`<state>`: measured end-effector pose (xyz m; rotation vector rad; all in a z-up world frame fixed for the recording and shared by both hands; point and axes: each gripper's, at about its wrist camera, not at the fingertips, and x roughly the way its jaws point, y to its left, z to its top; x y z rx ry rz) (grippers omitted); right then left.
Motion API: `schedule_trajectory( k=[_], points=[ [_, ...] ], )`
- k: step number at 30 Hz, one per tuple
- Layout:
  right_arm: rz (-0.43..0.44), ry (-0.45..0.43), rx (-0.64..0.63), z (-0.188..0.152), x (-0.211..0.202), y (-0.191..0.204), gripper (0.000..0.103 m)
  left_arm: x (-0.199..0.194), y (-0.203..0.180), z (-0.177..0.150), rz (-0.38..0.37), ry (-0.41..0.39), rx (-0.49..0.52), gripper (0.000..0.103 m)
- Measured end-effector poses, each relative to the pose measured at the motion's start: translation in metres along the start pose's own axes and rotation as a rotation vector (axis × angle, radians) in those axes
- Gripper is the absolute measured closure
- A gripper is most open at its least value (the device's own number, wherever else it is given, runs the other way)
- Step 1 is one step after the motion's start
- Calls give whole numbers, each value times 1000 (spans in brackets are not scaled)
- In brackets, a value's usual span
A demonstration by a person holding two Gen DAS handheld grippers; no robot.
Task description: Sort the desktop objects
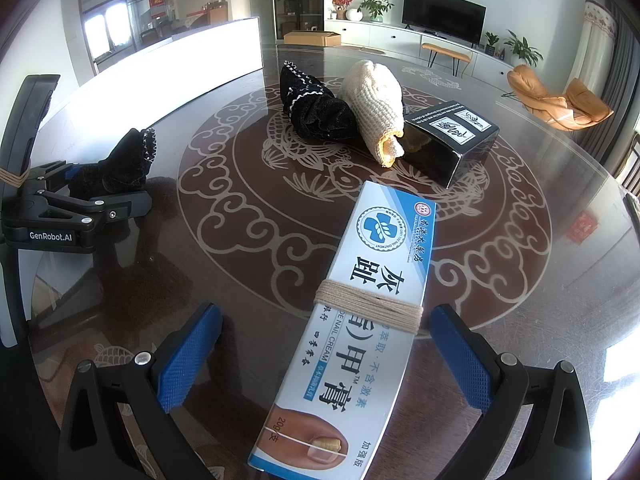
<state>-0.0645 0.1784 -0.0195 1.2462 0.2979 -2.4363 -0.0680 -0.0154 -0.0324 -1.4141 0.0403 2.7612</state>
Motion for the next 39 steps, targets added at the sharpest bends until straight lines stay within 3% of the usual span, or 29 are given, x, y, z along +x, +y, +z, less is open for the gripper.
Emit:
schedule_trajectory(
  k=[15, 19, 21, 23, 24, 25, 26, 33, 37, 39],
  points=[
    [0, 0, 0, -1, 0, -1, 0, 0, 0, 0, -4, 6, 1, 0],
    [9, 16, -2, 1, 0, -1, 0, 2, -3, 10, -69, 148, 103, 0],
    [20, 94, -28, 8, 1, 1, 0, 3, -2, 14, -77, 228, 135, 0],
    [30, 141, -10, 11, 0, -3, 4, 3, -3, 15, -89, 224, 171, 0],
    [30, 138, -5, 12, -2, -4, 23, 1, -5, 15, -84, 203, 195, 3],
    [4, 128, -14, 13, -6, -4, 54, -2, -5, 15, -94, 179, 205, 27],
    [10, 123, -7, 15, -11, -6, 61, -9, -5, 18, -92, 148, 195, 68],
    [14, 116, 34, 17, -39, -11, 61, -65, 8, 24, -189, 12, 102, 71],
    [7, 79, -15, 48, -61, 0, 61, -115, 43, 35, -256, -81, 8, 71],
    [23, 46, -42, 69, -73, 12, 61, -142, 64, 40, -247, -134, -15, 71]
  ],
)
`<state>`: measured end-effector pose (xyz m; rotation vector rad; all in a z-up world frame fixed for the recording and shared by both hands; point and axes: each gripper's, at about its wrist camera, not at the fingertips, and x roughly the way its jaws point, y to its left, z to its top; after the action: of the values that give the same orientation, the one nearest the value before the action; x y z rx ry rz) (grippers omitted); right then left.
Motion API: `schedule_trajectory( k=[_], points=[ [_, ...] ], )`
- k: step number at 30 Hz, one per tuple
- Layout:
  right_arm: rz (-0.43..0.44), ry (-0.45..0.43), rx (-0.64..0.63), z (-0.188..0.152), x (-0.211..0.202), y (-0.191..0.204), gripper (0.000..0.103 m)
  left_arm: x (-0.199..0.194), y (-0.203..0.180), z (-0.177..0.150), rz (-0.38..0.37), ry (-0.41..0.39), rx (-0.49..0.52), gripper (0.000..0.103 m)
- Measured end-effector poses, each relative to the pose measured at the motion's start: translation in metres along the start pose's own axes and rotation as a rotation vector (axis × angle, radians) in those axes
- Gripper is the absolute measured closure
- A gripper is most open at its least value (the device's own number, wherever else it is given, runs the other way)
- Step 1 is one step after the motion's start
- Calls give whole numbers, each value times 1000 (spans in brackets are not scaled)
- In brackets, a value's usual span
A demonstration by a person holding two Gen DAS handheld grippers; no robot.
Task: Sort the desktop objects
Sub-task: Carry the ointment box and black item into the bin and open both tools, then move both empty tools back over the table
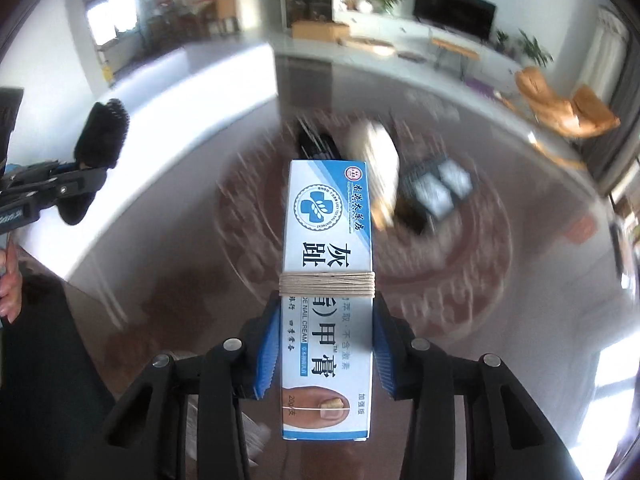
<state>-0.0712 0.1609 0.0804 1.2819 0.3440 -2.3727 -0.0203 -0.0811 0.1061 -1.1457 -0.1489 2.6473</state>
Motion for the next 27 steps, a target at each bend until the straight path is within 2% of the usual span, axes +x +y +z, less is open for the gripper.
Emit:
schedule_trajectory(
  k=[2, 5, 7, 10, 12, 14, 15, 16, 17, 18, 19, 21, 23, 25, 27],
  points=[
    [27, -50, -42, 36, -11, 23, 61, -30, 24, 12, 41, -48, -17, 71],
    [98, -110, -100, 89, -15, 74, 61, -53, 74, 23, 136, -61, -67, 71],
    [161, -136, -150, 125, -9, 121, 61, -56, 107, 23, 178, -35, -118, 71],
    [245, -143, -202, 161, 3, 183, 61, -54, 160, 12, 270, 30, -195, 71],
    [302, -130, -226, 176, 18, 225, 61, -51, 188, 1, 309, 69, -243, 70],
    [367, -103, -240, 184, 39, 261, 59, -41, 209, -12, 330, 126, -303, 64],
    [412, -77, -240, 187, 54, 278, 52, -38, 215, -17, 340, 150, -322, 60],
    [447, -47, -243, 187, 69, 289, 35, -34, 222, -24, 352, 171, -343, 49],
    [457, -31, -243, 188, 79, 294, 28, -33, 223, -29, 353, 174, -354, 36],
    [459, -26, -242, 184, 84, 301, 23, -32, 224, -34, 345, 169, -363, 30],
    [454, -37, -240, 181, 87, 305, 23, -34, 223, -38, 336, 156, -366, 26],
    [464, -68, -229, 174, 86, 302, 22, -38, 215, -40, 334, 133, -354, 26],
    [456, -113, -205, 161, 79, 283, 17, -43, 208, -41, 347, 103, -329, 26],
    [401, -189, -177, 135, 65, 254, 8, -48, 190, -38, 353, 61, -293, 26],
    [328, -239, -144, 112, 55, 215, 1, -52, 164, -30, 315, 11, -249, 26]
  ],
)
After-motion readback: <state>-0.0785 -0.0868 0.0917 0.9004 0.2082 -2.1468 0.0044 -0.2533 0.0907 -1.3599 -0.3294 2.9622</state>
